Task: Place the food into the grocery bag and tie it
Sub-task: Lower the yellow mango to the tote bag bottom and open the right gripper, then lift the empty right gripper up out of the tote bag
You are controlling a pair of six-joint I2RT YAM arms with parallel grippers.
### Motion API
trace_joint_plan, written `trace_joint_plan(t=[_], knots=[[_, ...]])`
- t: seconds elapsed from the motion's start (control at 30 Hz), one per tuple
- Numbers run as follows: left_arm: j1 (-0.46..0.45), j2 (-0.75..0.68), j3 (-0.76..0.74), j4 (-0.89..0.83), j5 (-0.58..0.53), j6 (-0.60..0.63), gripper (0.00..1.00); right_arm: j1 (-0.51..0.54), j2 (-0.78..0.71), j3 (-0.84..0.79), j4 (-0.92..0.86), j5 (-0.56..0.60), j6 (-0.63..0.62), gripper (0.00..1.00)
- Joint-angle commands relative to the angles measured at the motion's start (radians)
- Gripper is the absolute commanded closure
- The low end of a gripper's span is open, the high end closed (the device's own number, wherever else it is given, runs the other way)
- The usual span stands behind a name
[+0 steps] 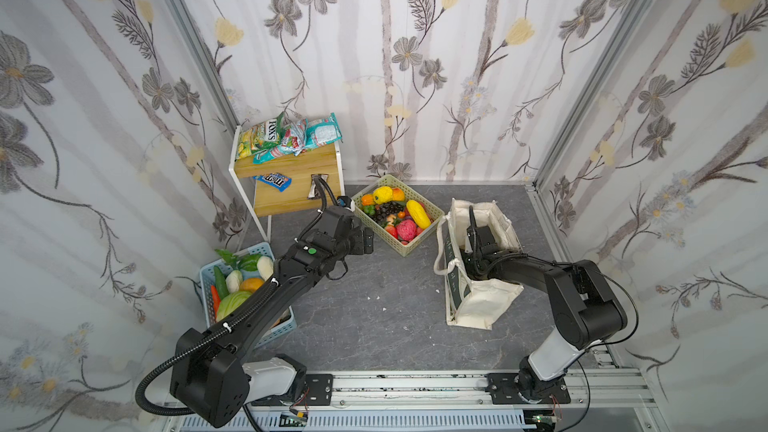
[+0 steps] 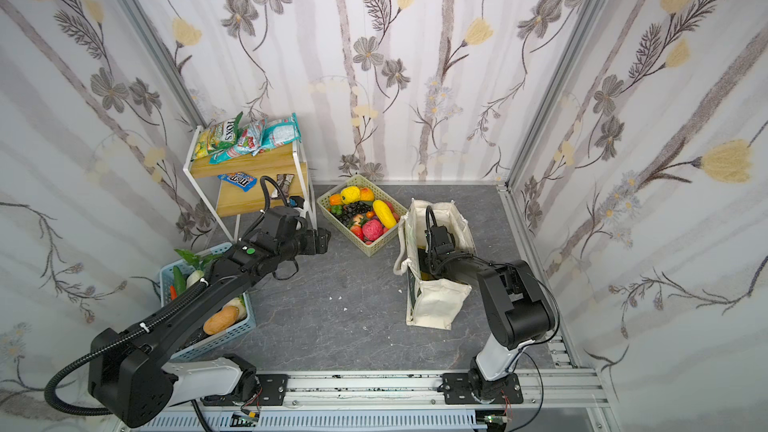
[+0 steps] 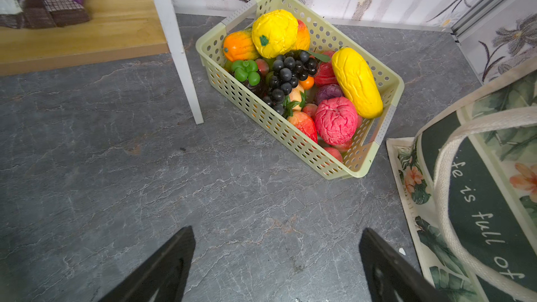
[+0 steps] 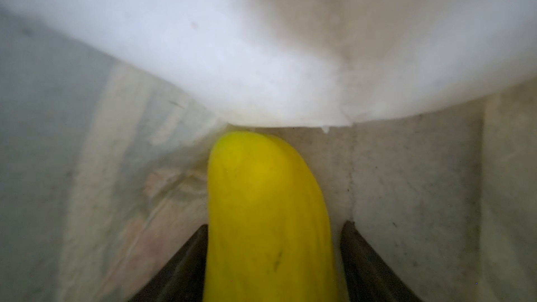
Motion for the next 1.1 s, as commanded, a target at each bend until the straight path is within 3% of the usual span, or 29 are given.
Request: trace_joint_plan(t=[0.0, 0.27, 0.8, 1.07], knots=[[0.001, -0.004, 0.011, -0.006, -0.017, 0.002, 0.09, -0.001, -0.022, 0.009, -0.046, -0.010, -0.014, 0.28], [0.000, -0.004, 0.022, -0.010, -0.019, -0.002, 0.09, -0.025, -0.115, 0.036, -0.120, -0.018, -0.036, 0.20], [-0.001, 0.023, 0.036, -0.007, -0.003, -0.022, 0.09, -0.090, -0.339, 0.151, -0.262, -0.035, -0.064, 0.19], [-0.001, 0.021, 0.034, -0.003, -0.004, -0.022, 0.09, -0.130, -0.329, 0.170, -0.277, -0.128, -0.078, 0.19]])
